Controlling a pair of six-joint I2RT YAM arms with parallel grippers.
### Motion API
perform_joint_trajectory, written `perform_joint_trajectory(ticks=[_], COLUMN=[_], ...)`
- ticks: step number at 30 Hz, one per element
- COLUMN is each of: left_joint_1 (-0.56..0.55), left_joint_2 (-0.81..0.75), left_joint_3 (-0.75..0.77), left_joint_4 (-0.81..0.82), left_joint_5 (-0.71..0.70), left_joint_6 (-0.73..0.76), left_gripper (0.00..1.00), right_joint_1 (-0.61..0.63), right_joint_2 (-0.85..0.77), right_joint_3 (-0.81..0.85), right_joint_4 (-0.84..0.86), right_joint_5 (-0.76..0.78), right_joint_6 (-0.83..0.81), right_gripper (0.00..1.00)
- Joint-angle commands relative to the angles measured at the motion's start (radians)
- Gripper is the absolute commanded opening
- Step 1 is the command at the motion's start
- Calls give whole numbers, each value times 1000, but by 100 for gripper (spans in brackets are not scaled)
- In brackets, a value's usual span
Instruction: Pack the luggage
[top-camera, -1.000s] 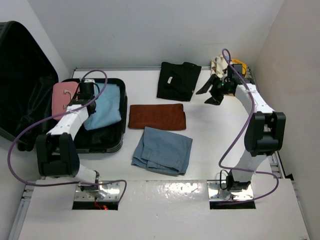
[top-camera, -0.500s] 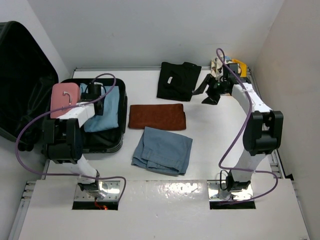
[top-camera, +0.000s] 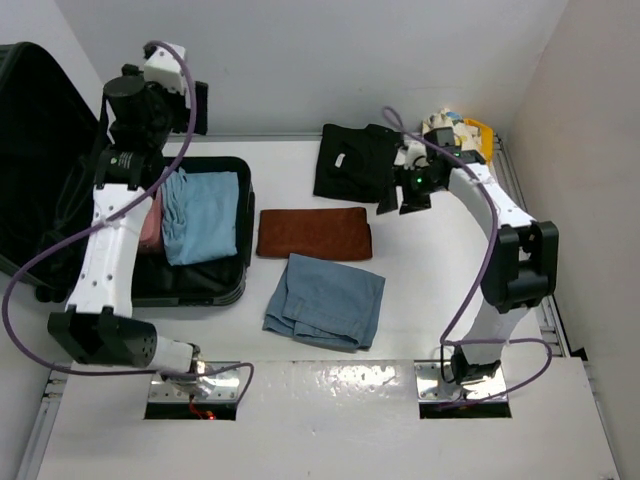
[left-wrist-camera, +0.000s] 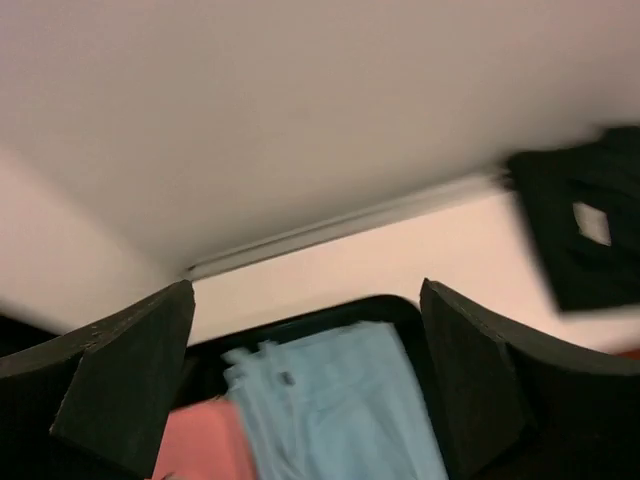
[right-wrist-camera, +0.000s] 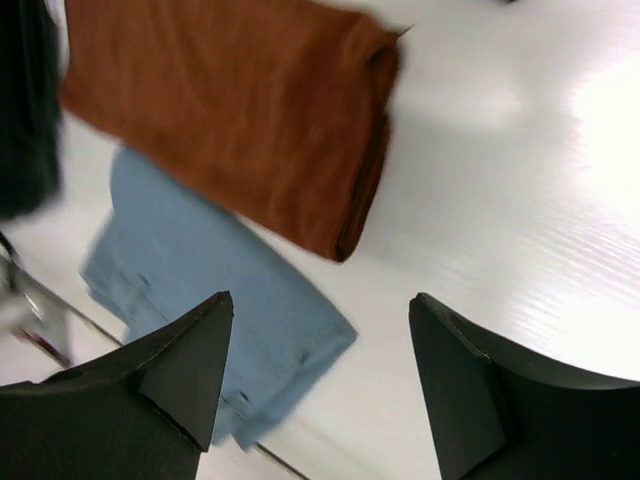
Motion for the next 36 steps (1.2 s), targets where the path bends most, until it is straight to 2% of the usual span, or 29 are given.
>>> perform_joint_trajectory(ticks=[1,4,5,6,7,8,12,13,16,17,21,24,29,36], left_joint_1=[-114,-249,-347,-390,-427,-490,-582,-595,-636,-636,-645,-657,-679,-699], left_joint_2=[15,-14,-46,-55,-55,-55,86,171,311,409,590,649,660,718], left_joint_3=[-38,-165,-265,-309,-343,-392,-369,-346,-233,-196,0,66,25,-18], left_joint_4=[-281,-388,-404,-436,-457,-476,-500,-500,-543,-557,-611,-671,-700,-640], left_joint_5=[384,463,500,517,540,571,652,670,713,727,781,781,770,706], left_joint_6=[176,336,383,440,590,650,822,880,936,956,981,1054,1125,1090], left_gripper=[100,98,98,98,98,98,96,95,95,95,94,94,94,94], right_joint_1=[35,-8,-25,-63,-103,-155,-272,-286,-338,-361,-389,-395,-412,-429], right_joint_2=[-43,-98,-114,-121,-137,-141,-187,-210,-258,-269,-354,-402,-440,-471], right_joint_3=[-40,-123,-157,-169,-192,-204,-252,-267,-286,-304,-329,-356,-396,-418], right_joint_4=[-66,-46,-43,-51,-58,-80,-112,-147,-173,-180,-207,-217,-206,-181], right_joint_5=[32,29,18,-6,-35,-54,-127,-137,-144,-146,-146,-132,-109,-106], right_joint_6=[-178,-99,-69,-67,-43,-38,-69,-84,-116,-130,-149,-147,-146,-112], right_gripper=[71,73,73,73,73,73,73,73,73,73,73,73,73,73])
